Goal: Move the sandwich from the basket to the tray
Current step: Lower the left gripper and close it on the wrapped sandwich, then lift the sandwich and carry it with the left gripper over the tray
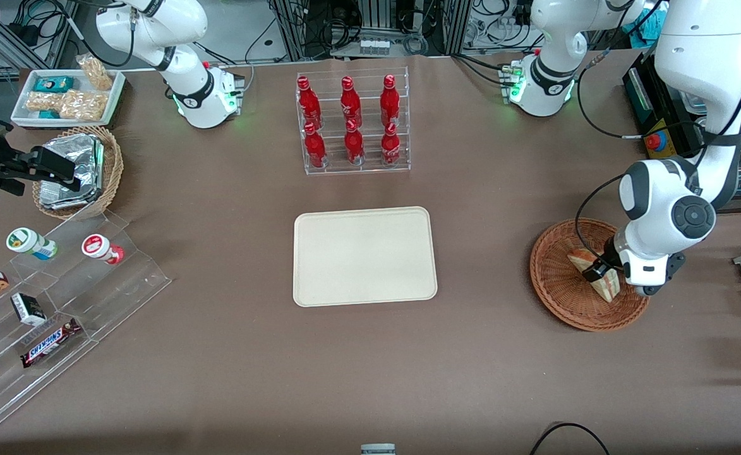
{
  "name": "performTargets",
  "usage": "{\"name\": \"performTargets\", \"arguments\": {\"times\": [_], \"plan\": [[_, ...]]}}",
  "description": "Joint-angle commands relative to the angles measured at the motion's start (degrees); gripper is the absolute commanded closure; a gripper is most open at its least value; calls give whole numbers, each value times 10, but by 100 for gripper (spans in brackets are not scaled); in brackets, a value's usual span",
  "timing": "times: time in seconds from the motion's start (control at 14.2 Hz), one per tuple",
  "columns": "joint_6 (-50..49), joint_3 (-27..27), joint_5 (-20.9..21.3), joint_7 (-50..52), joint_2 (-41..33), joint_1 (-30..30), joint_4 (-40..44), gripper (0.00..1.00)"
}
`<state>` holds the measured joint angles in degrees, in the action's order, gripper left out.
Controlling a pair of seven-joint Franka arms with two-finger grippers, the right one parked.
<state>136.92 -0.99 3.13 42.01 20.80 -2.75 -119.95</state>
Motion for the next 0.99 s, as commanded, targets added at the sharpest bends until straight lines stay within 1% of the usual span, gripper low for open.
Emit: {"name": "performTargets", "arguments": {"times": [0.0, 0.21, 0.35, 0.42, 0.56, 0.64, 0.71, 0.78, 0.85, 0.92], "plan": [[-18, -2, -1, 11, -15, 2, 9, 94], [-159, -7, 3, 2, -59, 8, 63, 94], [-246, -10, 4, -23, -70, 41, 100, 94], [-269, -11, 6, -61, -68, 63, 110, 94], [-295, -10, 7, -188, -56, 116, 140, 93], [-309, -11, 7, -212, -46, 142, 159, 93], [-314, -11, 6, -211, -36, 174, 171, 91], [-313, -10, 0, -200, -21, 208, 183, 91], [-306, -11, -1, -166, -2, 233, 196, 91], [-302, -11, -1, -120, 25, 270, 224, 91]]}}
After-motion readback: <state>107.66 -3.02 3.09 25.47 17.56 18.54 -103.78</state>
